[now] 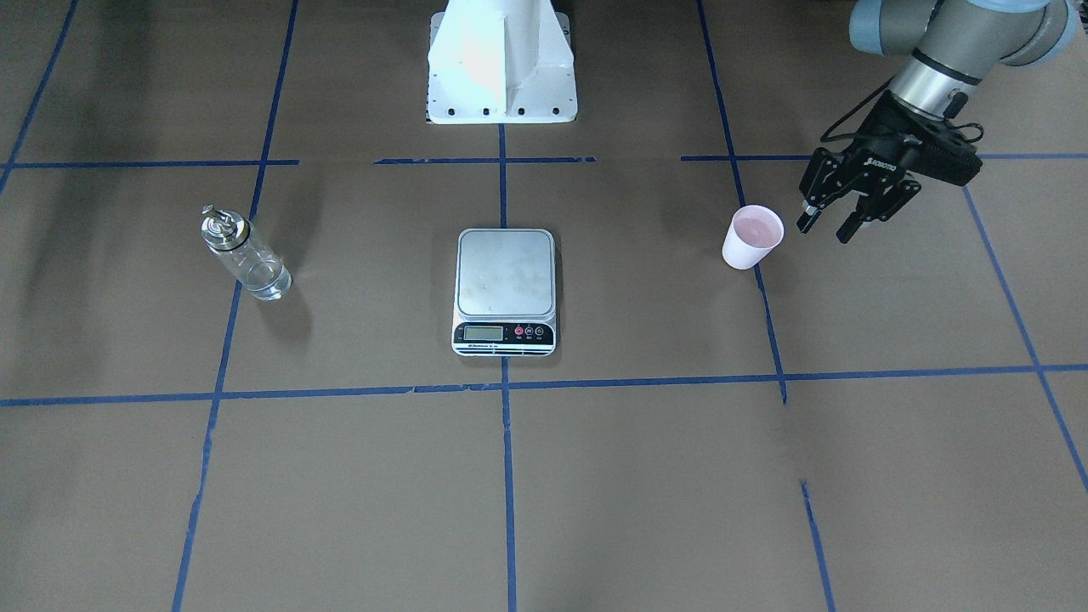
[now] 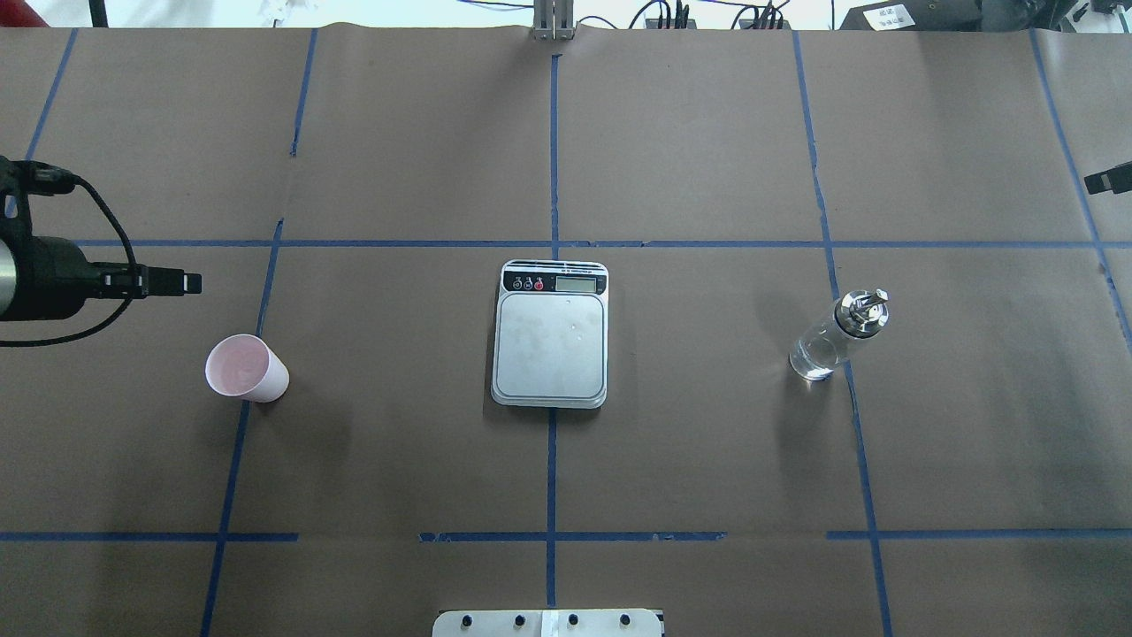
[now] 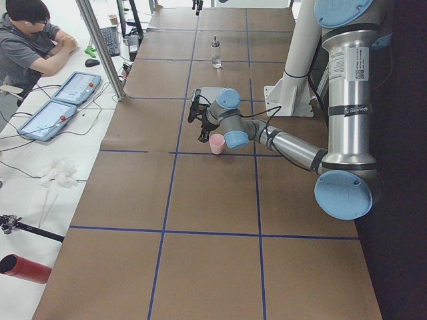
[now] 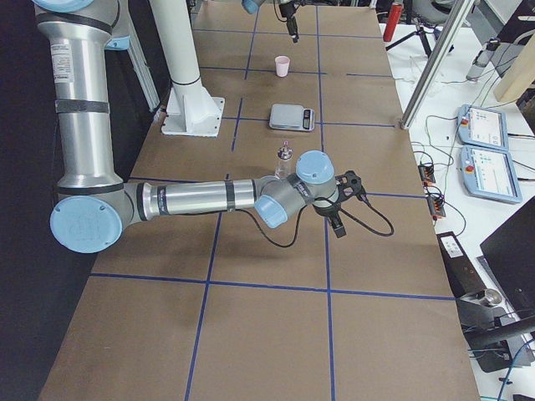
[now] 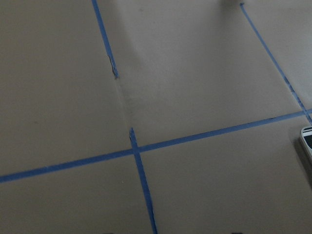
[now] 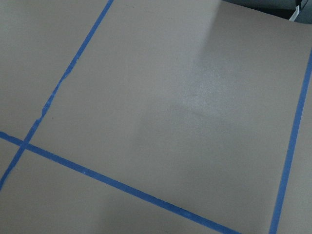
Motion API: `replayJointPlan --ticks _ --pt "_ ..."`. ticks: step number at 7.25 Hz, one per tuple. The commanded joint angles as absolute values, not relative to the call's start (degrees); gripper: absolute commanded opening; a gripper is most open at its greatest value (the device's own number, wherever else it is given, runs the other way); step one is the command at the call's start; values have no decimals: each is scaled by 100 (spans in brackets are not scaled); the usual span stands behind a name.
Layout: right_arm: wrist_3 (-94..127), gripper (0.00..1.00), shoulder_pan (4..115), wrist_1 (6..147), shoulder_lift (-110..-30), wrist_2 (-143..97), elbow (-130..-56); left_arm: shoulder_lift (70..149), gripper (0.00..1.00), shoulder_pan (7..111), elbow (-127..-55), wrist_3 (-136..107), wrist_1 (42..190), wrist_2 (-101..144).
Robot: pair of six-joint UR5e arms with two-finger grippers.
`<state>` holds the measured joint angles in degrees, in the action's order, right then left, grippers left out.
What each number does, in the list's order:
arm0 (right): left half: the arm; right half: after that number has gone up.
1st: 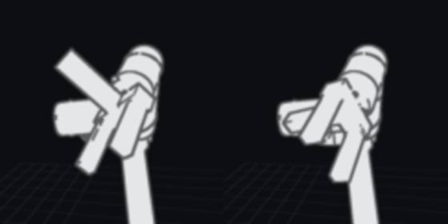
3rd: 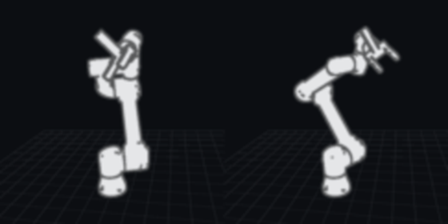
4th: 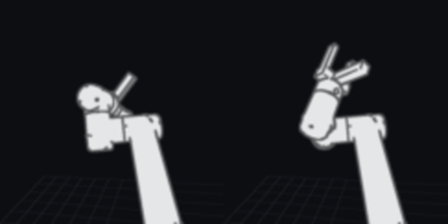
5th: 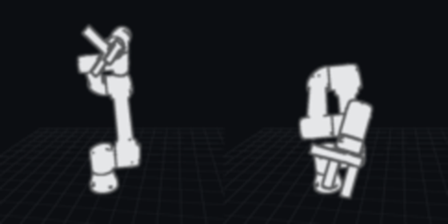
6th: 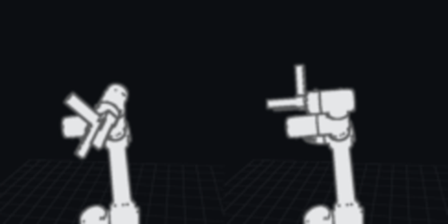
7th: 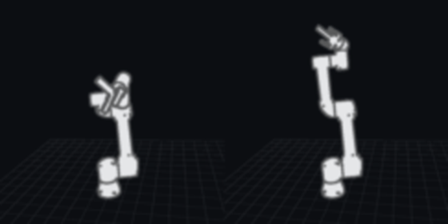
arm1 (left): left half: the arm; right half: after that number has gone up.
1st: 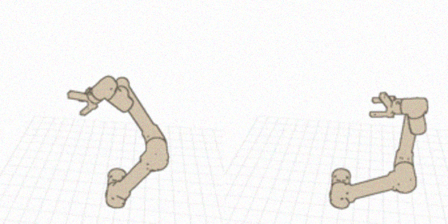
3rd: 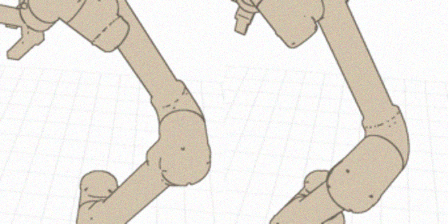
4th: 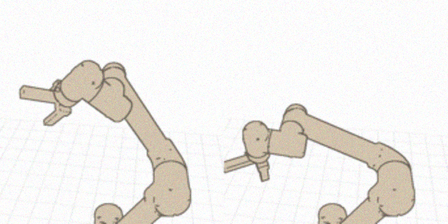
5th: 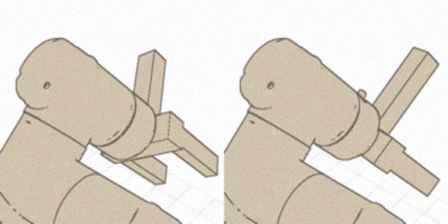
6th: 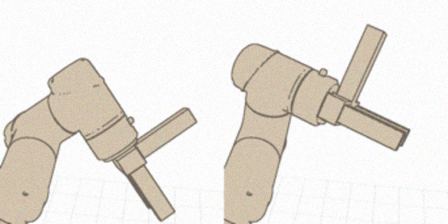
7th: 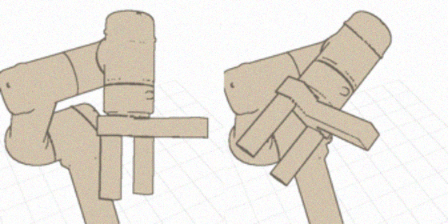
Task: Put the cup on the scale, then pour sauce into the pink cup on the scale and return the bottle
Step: 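Reach the left gripper to the pink cup and grasp its rim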
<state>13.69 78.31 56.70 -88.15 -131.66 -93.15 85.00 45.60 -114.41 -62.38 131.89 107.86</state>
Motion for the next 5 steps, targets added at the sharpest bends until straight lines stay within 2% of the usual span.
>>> replayJointPlan --ticks 1,5 --pt "1371 100 7831 5669 -8815 -13166 -9316 8420 56 4010 -11470 -6486 12659 10110" --pt "1371 100 7831 5669 -8815 -13166 -9299 8420 56 3684 -11364 -6486 12595 10020"
